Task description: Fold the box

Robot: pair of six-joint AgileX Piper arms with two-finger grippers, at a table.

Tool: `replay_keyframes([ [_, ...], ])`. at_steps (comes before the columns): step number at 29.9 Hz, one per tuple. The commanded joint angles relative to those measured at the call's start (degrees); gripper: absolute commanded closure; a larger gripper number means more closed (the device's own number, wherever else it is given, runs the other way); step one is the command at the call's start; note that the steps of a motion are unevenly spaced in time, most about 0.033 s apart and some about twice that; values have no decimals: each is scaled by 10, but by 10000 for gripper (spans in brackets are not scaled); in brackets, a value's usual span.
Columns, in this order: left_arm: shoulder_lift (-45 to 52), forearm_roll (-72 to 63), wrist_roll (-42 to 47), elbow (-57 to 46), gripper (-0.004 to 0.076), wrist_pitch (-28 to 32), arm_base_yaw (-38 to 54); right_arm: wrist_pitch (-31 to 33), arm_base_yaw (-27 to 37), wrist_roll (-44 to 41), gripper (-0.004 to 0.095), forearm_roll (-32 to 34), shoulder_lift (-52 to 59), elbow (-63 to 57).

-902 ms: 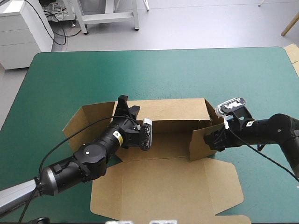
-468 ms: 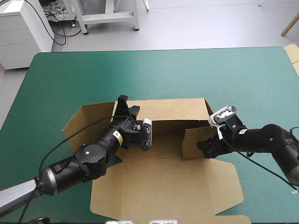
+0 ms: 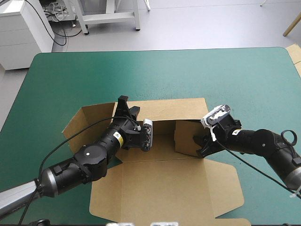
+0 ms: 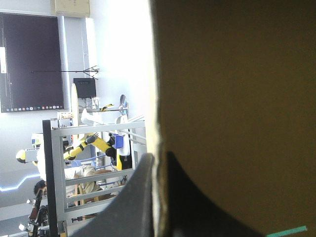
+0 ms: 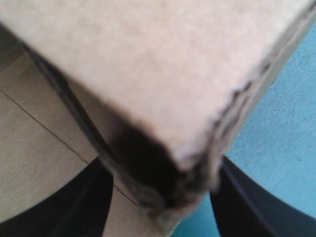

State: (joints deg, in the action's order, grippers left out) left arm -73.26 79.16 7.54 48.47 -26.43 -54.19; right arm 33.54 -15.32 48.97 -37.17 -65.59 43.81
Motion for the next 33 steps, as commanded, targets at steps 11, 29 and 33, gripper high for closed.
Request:
replay_keyframes([
  [11,12,-5,5,11,731,8,-1,10,-6,7,927,-23,12,15],
  [29,12,17,39,12,409,85,-3,-74,-6,-217,922,208,12,16],
  [33,12,17,60,15,234,85,-3,-90,-6,-268,922,265,12,26],
])
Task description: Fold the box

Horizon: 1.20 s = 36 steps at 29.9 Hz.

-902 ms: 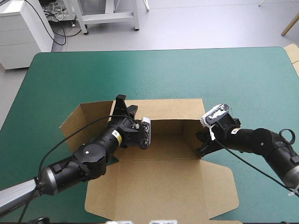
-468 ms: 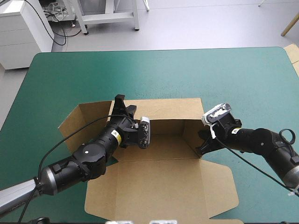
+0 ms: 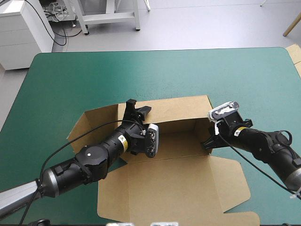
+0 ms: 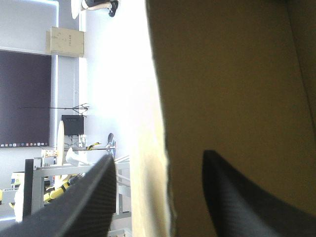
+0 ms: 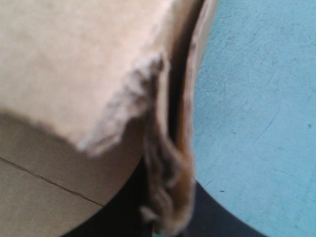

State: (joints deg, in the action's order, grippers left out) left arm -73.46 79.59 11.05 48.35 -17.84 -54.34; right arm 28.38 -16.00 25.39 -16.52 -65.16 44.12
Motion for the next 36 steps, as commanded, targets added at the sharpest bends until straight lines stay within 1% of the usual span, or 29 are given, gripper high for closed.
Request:
replay_keyframes([
  [1,14,13,35,19,216,-1,-2,-39,1,-49,922,71,8,28],
  [5,15,13,55,35,205,-6,-23,-43,1,-103,923,118,8,39],
  [7,15,17,55,42,205,-10,-44,-45,1,-113,924,122,8,40],
  [9,15,26,55,48,205,-32,-76,-45,1,-112,924,122,8,40],
  [12,15,25,55,61,205,-90,-129,-42,1,-113,924,121,8,40],
  [13,15,25,55,69,205,-123,-154,-41,1,-113,924,118,8,40],
  [16,15,23,55,88,206,-192,-209,-41,1,-113,924,116,8,40],
  [18,15,21,53,94,227,-223,-238,-41,1,-113,924,116,8,40],
  [20,15,9,36,102,316,-239,-261,-40,1,-113,924,116,8,40],
  [23,15,-57,-10,118,553,-234,-270,-39,1,-113,924,116,8,40],
  [25,15,-128,-55,133,685,-231,-269,-38,1,-113,924,116,8,40],
  [26,15,-164,-84,141,734,-231,-266,-37,1,-113,924,116,8,40],
  [28,15,-225,-136,157,702,-232,-261,-37,1,-113,924,116,8,40],
  [32,15,-338,-182,200,706,-246,-251,-37,1,-111,924,117,8,40],
  [36,15,-426,-213,250,706,-292,-235,-37,1,-111,924,118,8,40],
])
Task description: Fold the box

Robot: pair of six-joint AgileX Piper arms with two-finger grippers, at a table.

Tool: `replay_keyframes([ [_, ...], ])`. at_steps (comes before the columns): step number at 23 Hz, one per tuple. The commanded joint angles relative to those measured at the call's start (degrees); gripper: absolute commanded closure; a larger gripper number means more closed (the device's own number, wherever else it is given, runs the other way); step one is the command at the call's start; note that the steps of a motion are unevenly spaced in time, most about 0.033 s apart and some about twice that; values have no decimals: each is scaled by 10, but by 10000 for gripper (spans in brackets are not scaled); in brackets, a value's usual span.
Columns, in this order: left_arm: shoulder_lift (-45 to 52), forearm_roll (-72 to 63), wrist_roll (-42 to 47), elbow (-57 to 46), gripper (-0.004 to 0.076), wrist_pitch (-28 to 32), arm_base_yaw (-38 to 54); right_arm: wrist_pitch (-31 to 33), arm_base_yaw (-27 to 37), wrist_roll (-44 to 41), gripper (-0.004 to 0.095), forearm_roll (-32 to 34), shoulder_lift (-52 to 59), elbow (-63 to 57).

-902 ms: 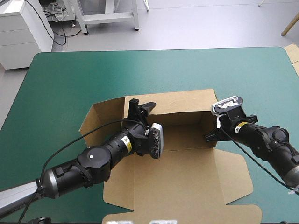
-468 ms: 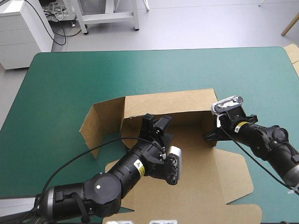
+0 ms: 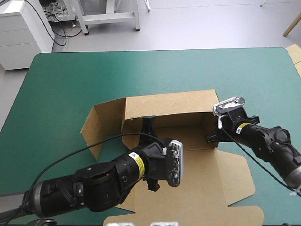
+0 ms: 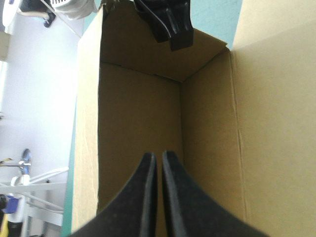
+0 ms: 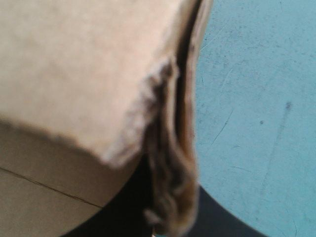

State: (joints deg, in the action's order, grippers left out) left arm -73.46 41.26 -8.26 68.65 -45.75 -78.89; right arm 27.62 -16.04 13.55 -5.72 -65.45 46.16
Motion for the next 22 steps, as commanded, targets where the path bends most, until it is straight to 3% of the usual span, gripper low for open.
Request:
replay_keyframes([
  [1,15,-56,-23,56,706,-24,17,-29,1,7,924,10,11,20],
  [10,25,-222,-47,176,706,-180,173,-27,1,12,924,10,11,20],
  [22,125,-246,12,172,706,-242,432,-19,1,12,924,10,11,20],
])
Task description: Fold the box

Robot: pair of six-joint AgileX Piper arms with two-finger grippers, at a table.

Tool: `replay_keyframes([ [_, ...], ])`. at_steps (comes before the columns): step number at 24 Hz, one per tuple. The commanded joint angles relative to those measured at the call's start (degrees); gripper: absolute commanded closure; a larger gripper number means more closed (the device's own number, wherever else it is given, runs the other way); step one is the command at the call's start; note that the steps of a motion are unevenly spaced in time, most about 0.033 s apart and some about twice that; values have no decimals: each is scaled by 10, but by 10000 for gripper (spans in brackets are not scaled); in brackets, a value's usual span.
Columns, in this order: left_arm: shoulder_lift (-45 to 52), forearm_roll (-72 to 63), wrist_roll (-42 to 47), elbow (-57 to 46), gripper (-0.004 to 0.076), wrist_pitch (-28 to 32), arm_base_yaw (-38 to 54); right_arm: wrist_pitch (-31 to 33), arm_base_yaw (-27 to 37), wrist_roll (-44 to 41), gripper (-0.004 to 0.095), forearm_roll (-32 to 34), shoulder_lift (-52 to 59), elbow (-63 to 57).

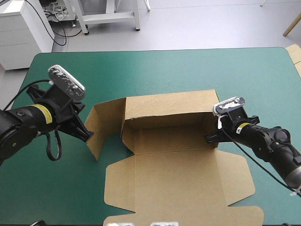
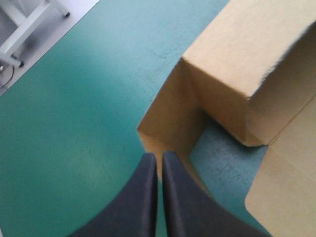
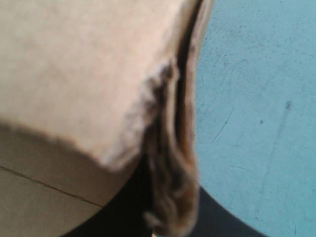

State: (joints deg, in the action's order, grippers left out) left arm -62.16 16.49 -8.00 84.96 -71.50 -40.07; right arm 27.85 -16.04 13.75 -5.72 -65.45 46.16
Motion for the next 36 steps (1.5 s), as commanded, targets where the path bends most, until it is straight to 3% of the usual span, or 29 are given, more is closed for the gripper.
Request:
replay_keyframes([
  [1,15,-4,9,5,706,15,61,-22,1,10,924,10,11,20],
  [6,18,-73,9,-1,708,19,151,-22,1,10,924,10,11,20],
  [12,36,-70,44,-47,709,85,218,-8,1,3,924,6,11,23],
  [18,53,-60,56,-138,710,120,246,125,1,-16,924,0,12,79],
  [22,62,-53,60,-179,716,159,246,289,1,-41,924,11,-3,170],
  [24,62,-22,74,-179,729,175,246,322,2,-43,924,22,-28,197],
  [28,62,33,104,-179,732,170,246,330,2,-57,924,32,-113,230],
  [36,62,37,105,-179,732,167,246,269,2,-38,904,34,-299,365],
])
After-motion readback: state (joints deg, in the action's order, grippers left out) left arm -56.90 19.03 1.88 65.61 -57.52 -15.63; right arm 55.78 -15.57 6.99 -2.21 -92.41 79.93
